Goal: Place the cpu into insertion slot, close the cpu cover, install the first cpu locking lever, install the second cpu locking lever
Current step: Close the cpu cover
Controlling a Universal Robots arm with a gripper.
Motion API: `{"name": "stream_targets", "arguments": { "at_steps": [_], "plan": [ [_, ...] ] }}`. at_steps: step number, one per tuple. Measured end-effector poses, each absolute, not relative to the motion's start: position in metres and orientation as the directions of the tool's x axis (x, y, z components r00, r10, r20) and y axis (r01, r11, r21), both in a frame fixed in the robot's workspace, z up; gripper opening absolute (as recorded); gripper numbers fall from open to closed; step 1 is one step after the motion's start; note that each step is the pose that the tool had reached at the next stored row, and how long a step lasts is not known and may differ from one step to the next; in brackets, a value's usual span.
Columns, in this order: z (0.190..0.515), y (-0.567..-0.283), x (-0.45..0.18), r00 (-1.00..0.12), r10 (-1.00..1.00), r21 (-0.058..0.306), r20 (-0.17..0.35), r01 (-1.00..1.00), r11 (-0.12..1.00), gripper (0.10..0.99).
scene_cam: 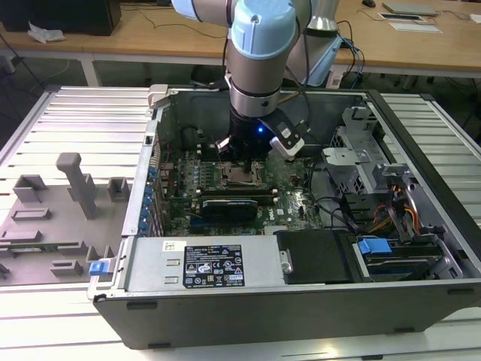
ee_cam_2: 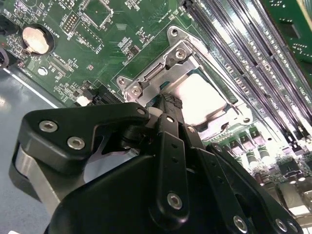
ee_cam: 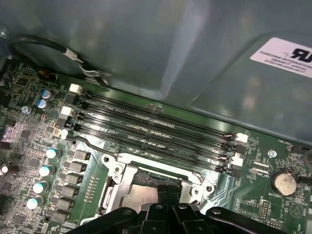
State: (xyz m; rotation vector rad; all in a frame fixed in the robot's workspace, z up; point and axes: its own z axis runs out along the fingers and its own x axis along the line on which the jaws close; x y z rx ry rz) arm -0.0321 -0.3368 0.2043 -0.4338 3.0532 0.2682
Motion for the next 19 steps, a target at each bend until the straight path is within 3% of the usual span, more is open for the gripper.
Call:
{"name": "stream_targets", "arguments": {
  "at_steps": [4,8,19],
  "plan": [
    [0.207,-0.337,-0.032,-0.96,-0.273,0.16,-0.069,-0.281,0.946,0.106],
    [0.213,-0.34,-0.032,-0.96,-0.275,0.133,-0.061,-0.281,0.951,0.106],
    [0.212,-0.35,-0.041,-0.96,-0.275,0.132,-0.061,-0.281,0.951,0.106]
  ]
}}
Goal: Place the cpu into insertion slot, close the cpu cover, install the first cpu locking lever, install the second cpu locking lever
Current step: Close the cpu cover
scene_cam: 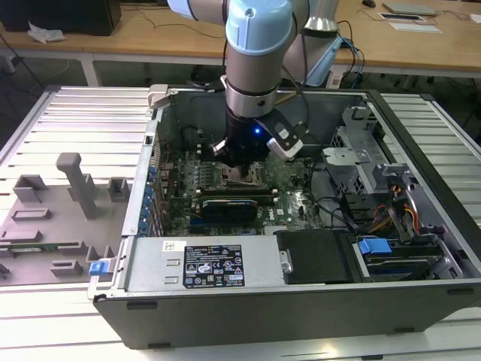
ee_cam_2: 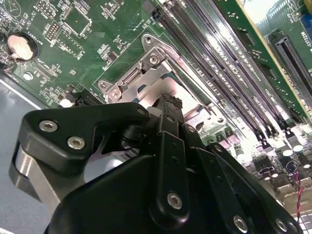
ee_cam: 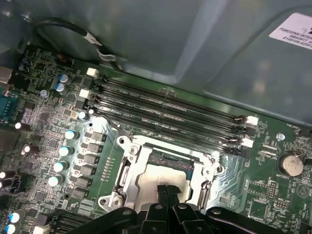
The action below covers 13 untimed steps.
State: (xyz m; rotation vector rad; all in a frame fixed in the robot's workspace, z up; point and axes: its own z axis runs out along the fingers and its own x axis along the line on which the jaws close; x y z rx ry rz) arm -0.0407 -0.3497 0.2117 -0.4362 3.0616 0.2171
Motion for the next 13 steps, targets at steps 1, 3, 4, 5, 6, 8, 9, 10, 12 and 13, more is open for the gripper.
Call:
{"name": "stream_targets", "arguments": {
  "at_steps": [1,3,4,5,6,8,9,10,12,13],
  "plan": [
    [0.2117,-0.3498,-0.0408,-0.96,-0.275,0.132,-0.061,-0.281,0.951,0.106],
    [0.2117,-0.3501,-0.0414,-0.96,-0.275,0.132,-0.06,-0.281,0.951,0.106],
    [0.2117,-0.3501,-0.0415,-0.96,-0.275,0.132,-0.059,-0.281,0.951,0.106],
    [0.2111,-0.3501,-0.0416,-0.96,-0.275,0.132,-0.057,-0.28,0.951,0.106],
    [0.2095,-0.3501,-0.0417,-0.96,-0.275,0.132,-0.054,-0.28,0.951,0.106],
    [0.2056,-0.3502,-0.042,-0.96,-0.275,0.133,-0.051,-0.279,0.951,0.106],
    [0.2047,-0.3502,-0.0422,-0.96,-0.275,0.132,-0.051,-0.28,0.951,0.106],
    [0.2036,-0.3503,-0.0423,-0.96,-0.275,0.132,-0.051,-0.279,0.951,0.106],
    [0.2032,-0.3501,-0.0423,-0.96,-0.275,0.133,-0.052,-0.279,0.951,0.106],
    [0.2032,-0.3501,-0.0422,-0.96,-0.275,0.133,-0.052,-0.279,0.951,0.106]
  ]
}}
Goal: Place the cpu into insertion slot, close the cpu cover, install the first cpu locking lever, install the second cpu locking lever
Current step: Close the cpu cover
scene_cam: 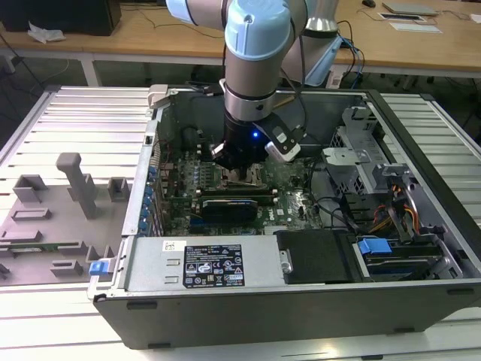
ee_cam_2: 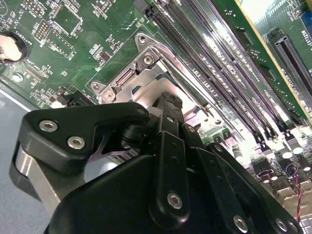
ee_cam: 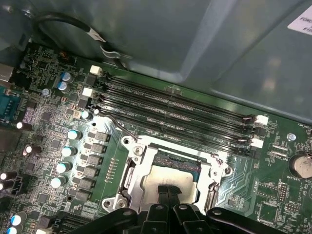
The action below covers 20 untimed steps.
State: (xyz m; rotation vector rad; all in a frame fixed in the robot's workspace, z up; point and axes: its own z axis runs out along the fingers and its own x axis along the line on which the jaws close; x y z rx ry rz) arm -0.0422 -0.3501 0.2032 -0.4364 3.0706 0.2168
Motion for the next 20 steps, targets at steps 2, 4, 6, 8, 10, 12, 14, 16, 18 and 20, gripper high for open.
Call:
{"name": "stream_targets", "arguments": {
  "at_steps": [2,4,6,8,10,12,14,16,18,20],
  "plan": [
    [0.203,-0.35,-0.042,-0.96,-0.275,0.133,-0.052,-0.279,0.951,0.106],
    [0.204,-0.349,-0.042,-0.96,-0.275,0.134,-0.052,-0.279,0.951,0.106],
    [0.208,-0.349,-0.042,-0.96,-0.275,0.134,-0.052,-0.279,0.951,0.106],
    [0.212,-0.349,-0.042,-0.96,-0.275,0.133,-0.052,-0.279,0.951,0.106],
    [0.214,-0.349,-0.042,-0.96,-0.275,0.133,-0.052,-0.279,0.951,0.106],
    [0.214,-0.349,-0.042,-0.96,-0.275,0.132,-0.051,-0.279,0.951,0.106],
    [0.212,-0.35,-0.042,-0.96,-0.274,0.131,-0.05,-0.278,0.952,0.106],
    [0.21,-0.35,-0.042,-0.961,-0.274,0.131,-0.049,-0.278,0.952,0.106],
    [0.207,-0.35,-0.042,-0.961,-0.274,0.132,-0.048,-0.278,0.952,0.106],
    [0.206,-0.35,-0.042,-0.961,-0.274,0.132,-0.047,-0.278,0.952,0.106]
  ]
}}
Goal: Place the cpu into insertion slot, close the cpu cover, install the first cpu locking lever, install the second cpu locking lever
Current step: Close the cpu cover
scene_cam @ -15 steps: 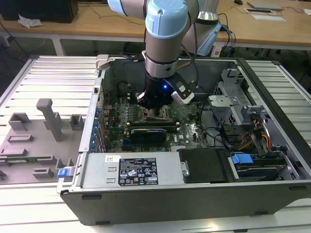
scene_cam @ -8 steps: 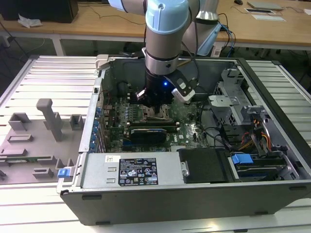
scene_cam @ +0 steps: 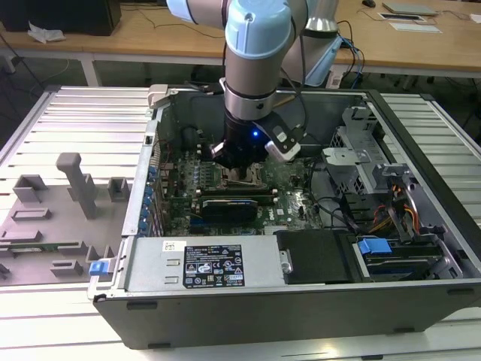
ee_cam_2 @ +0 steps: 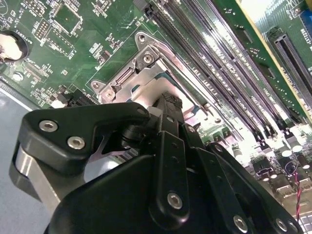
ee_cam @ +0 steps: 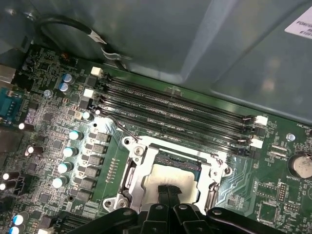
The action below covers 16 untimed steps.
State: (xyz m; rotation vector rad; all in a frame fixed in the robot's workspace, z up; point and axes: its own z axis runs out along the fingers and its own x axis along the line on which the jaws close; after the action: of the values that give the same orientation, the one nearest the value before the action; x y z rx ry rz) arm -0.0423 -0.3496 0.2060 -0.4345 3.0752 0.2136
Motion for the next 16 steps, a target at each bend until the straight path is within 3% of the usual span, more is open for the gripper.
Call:
{"name": "stream_targets", "arguments": {
  "at_steps": [16],
  "plan": [
    [0.212,-0.3422,-0.0422,-0.961,-0.274,0.133,-0.05,-0.278,0.951,0.106]
  ]
}}
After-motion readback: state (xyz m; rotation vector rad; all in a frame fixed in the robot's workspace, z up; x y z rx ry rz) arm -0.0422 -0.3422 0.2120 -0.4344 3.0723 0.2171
